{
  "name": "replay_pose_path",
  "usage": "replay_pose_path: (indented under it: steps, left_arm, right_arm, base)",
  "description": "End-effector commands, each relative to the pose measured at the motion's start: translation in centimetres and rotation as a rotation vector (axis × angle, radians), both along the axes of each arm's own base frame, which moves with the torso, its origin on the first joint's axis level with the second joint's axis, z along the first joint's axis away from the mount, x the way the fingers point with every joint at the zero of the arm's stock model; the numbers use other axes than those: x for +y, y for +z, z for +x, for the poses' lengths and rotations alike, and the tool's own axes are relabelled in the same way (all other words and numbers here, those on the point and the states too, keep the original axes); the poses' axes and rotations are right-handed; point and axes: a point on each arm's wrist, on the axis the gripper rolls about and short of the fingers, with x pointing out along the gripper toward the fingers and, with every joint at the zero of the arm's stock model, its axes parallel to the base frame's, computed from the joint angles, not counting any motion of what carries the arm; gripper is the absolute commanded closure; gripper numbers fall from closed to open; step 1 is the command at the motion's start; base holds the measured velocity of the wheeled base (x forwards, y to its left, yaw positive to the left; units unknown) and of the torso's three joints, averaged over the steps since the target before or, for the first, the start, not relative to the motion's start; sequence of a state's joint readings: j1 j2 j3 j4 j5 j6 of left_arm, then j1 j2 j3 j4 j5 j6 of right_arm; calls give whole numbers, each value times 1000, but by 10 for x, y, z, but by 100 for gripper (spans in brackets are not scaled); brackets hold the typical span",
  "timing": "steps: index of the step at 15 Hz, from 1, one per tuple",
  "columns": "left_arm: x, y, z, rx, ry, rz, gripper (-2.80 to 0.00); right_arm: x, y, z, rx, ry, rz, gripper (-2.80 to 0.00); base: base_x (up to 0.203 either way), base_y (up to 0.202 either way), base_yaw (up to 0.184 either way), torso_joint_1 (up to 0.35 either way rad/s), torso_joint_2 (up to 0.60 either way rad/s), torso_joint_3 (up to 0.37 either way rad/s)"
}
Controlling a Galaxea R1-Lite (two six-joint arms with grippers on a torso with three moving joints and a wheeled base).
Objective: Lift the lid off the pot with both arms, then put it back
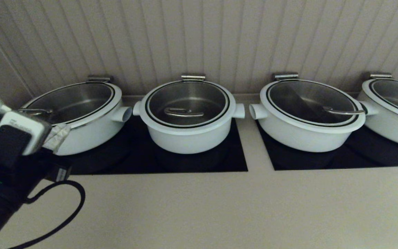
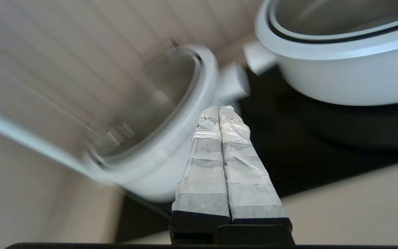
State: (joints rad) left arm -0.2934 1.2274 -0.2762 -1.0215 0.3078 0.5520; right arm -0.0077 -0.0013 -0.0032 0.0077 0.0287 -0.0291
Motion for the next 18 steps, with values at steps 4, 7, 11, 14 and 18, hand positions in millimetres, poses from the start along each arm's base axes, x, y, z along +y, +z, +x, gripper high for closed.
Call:
replay_pose_path:
  steps: [4, 7, 11, 14, 18]
  left_arm:
    - [18, -15, -43, 157, 58, -332, 0]
    - [26, -47, -73, 295, 81, -430, 0]
    - [35, -80, -111, 339, -28, -459, 0]
    - [39, -92, -132, 355, -37, -482, 0]
    - [39, -105, -157, 297, -43, -498, 0]
  right_arm:
    - [0, 0, 0, 1, 0, 0, 0]
    - [0, 0, 0, 1, 0, -2, 0]
    - [0, 0, 0, 1, 0, -2, 0]
    - [0, 0, 0, 1, 0, 0, 0]
    - [0, 0, 0, 1, 0, 0, 0]
  base:
    - [0, 0, 0, 0, 0, 0]
    - [0, 0, 0, 0, 0, 0]
    - [0, 0, 0, 0, 0, 0]
    - [0, 0, 0, 0, 0, 0]
    - [0, 0, 0, 0, 0, 0]
